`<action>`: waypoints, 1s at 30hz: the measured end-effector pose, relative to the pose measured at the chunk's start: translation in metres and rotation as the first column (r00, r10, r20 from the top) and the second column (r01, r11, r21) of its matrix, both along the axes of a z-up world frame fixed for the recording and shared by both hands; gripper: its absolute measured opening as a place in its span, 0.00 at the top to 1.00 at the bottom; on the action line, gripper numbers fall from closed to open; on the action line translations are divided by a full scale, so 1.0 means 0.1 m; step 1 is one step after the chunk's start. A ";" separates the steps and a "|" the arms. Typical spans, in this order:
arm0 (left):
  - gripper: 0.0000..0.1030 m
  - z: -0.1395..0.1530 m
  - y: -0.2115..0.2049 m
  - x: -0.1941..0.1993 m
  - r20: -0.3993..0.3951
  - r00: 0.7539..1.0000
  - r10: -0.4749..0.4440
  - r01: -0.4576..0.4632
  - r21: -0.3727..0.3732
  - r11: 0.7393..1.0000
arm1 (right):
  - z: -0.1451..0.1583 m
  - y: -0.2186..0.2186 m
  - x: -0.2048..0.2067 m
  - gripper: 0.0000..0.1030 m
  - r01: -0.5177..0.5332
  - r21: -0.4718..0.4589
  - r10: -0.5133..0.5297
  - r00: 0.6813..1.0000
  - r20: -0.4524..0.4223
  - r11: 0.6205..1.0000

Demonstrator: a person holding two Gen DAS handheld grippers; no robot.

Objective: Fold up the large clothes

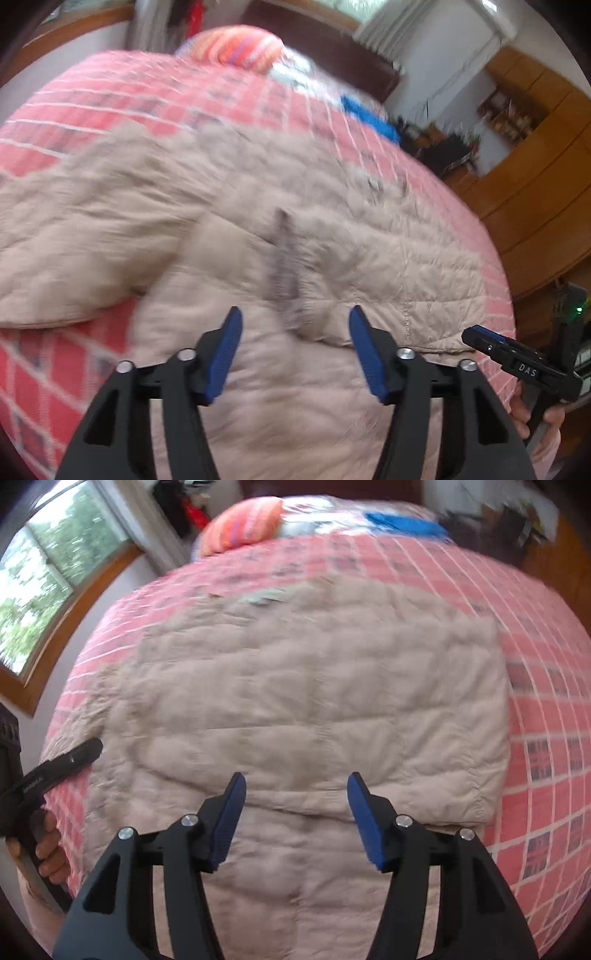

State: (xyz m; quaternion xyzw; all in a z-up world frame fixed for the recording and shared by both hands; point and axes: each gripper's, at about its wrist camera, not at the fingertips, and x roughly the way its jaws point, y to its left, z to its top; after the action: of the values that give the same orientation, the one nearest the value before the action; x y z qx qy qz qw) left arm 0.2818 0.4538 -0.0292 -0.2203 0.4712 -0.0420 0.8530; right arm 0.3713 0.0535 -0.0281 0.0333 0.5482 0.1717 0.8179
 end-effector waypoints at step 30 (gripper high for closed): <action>0.34 -0.49 3.64 -1.48 -0.045 0.704 0.709 -0.710 -0.046 0.703 | -0.49 2.50 0.04 0.55 -0.370 0.027 0.369 0.914 -0.167 0.929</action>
State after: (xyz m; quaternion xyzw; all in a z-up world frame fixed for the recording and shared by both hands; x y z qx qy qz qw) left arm 0.1341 0.8182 -0.0781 -0.4105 0.3589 0.2776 0.7910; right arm 0.3755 0.3030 -0.0773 -0.0587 0.6123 0.3183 0.7214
